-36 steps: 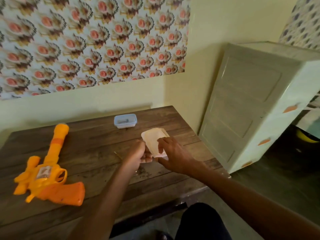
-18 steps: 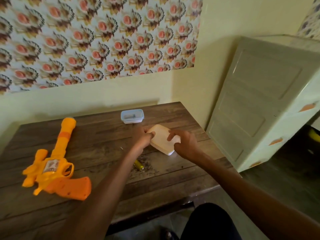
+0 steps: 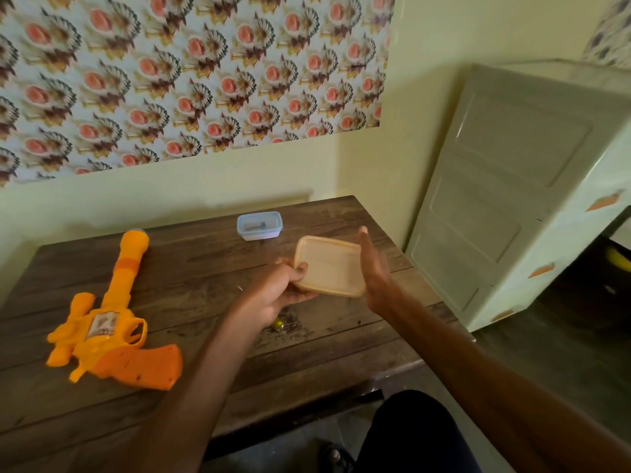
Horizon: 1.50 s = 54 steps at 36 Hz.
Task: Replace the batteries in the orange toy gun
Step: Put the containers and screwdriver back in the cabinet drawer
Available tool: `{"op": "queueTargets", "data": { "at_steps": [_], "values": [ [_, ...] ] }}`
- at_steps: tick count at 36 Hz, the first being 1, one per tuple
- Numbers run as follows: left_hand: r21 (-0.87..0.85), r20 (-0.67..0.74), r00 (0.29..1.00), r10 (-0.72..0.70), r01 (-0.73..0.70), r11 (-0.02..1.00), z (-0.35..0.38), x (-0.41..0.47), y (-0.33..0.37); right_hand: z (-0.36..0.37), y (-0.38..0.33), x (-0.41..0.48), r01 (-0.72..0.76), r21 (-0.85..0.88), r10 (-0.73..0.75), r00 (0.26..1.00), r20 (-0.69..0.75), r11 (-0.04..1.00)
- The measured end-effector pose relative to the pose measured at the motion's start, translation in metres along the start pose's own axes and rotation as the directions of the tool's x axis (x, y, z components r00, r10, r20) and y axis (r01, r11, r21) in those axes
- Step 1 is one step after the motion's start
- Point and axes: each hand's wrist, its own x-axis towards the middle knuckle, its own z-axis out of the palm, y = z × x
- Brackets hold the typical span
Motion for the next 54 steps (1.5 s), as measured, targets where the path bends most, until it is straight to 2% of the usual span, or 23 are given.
{"op": "queueTargets", "data": {
  "at_steps": [2,5,7,10,14,17,20,24,27,30,32,34,36,38,40,41,42,44,47,54],
  "values": [
    [0.047,0.013,1.0,0.019,-0.02,0.999,-0.001,0.0,-0.005,0.001,-0.003,-0.004,0.113,-0.084,-0.119,0.99,-0.08,0.99],
    [0.2,-0.12,0.97,0.211,-0.185,0.962,0.003,0.007,-0.005,0.003,-0.007,-0.015,0.301,-0.184,-0.322,0.941,-0.102,0.936],
    [0.268,-0.187,0.92,0.345,-0.291,0.918,0.007,0.007,0.0,0.008,-0.009,-0.02,0.342,-0.218,-0.366,0.928,-0.076,0.914],
    [0.284,-0.223,0.905,0.362,-0.295,0.912,0.011,0.005,0.004,0.014,-0.014,-0.02,0.361,-0.284,-0.401,0.911,-0.097,0.888],
    [0.385,-0.3,0.843,0.446,-0.321,0.865,0.013,-0.001,0.006,0.018,-0.017,-0.017,0.38,-0.339,-0.436,0.894,-0.106,0.861],
    [0.372,-0.299,0.836,0.461,-0.343,0.863,0.012,-0.002,0.006,0.02,-0.013,-0.015,0.35,-0.357,-0.405,0.91,-0.09,0.866],
    [0.307,-0.271,0.857,0.438,-0.355,0.883,0.011,-0.001,0.002,0.022,-0.01,-0.017,0.277,-0.362,-0.331,0.939,-0.094,0.89],
    [0.169,-0.242,0.925,0.293,-0.257,0.952,0.008,0.002,0.0,0.02,-0.011,-0.013,0.264,-0.362,-0.314,0.946,-0.086,0.894],
    [0.111,-0.257,0.942,0.214,-0.191,0.975,-0.002,0.005,0.001,0.012,-0.01,-0.017,0.336,-0.391,-0.328,0.941,0.089,0.857],
    [-0.02,-0.305,0.936,0.178,-0.193,0.981,-0.018,0.005,0.004,0.005,-0.004,-0.025,0.359,-0.411,-0.234,0.917,0.324,0.838],
    [-0.048,-0.313,0.93,0.194,-0.22,0.974,-0.026,0.0,0.006,0.003,-0.001,-0.03,0.334,-0.457,-0.156,0.91,0.384,0.825],
    [-0.046,-0.273,0.938,0.215,-0.235,0.971,-0.031,-0.007,0.007,0.002,0.002,-0.037,0.241,-0.408,-0.059,0.91,0.411,0.88],
    [0.025,-0.274,0.934,0.227,-0.229,0.973,-0.035,-0.012,0.003,0.003,0.004,-0.041,0.14,-0.31,0.006,0.905,0.425,0.94],
    [0.3,-0.371,0.875,0.312,-0.205,0.932,-0.046,-0.013,-0.002,0.007,0.003,-0.041,0.122,-0.287,-0.001,0.921,0.389,0.95],
    [0.685,-0.385,0.791,0.476,-0.101,0.722,-0.064,-0.015,-0.008,0.014,0.0,-0.037,0.132,-0.278,-0.032,0.94,0.339,0.952],
    [0.788,-0.346,0.781,0.52,-0.059,0.613,-0.069,-0.019,-0.012,0.015,0.0,-0.035,0.139,-0.256,-0.051,0.946,0.322,0.957],
    [0.84,-0.305,0.801,0.514,-0.027,0.541,-0.075,-0.019,-0.018,0.019,-0.001,-0.03,0.137,-0.23,-0.061,0.949,0.31,0.964],
    [0.867,-0.273,0.849,0.452,0.013,0.499,-0.081,-0.015,-0.029,0.026,0.001,-0.022,0.128,-0.198,-0.068,0.956,0.285,0.972],
    [0.89,-0.288,0.844,0.452,0.061,0.453,-0.081,-0.006,-0.038,0.037,0.007,-0.009,0.117,-0.216,-0.062,0.968,0.243,0.969],
    [0.863,-0.367,0.858,0.359,0.169,0.477,-0.069,0.004,-0.04,0.049,0.016,0.0,0.045,-0.17,-0.016,0.986,0.166,0.984]
  ]
}}
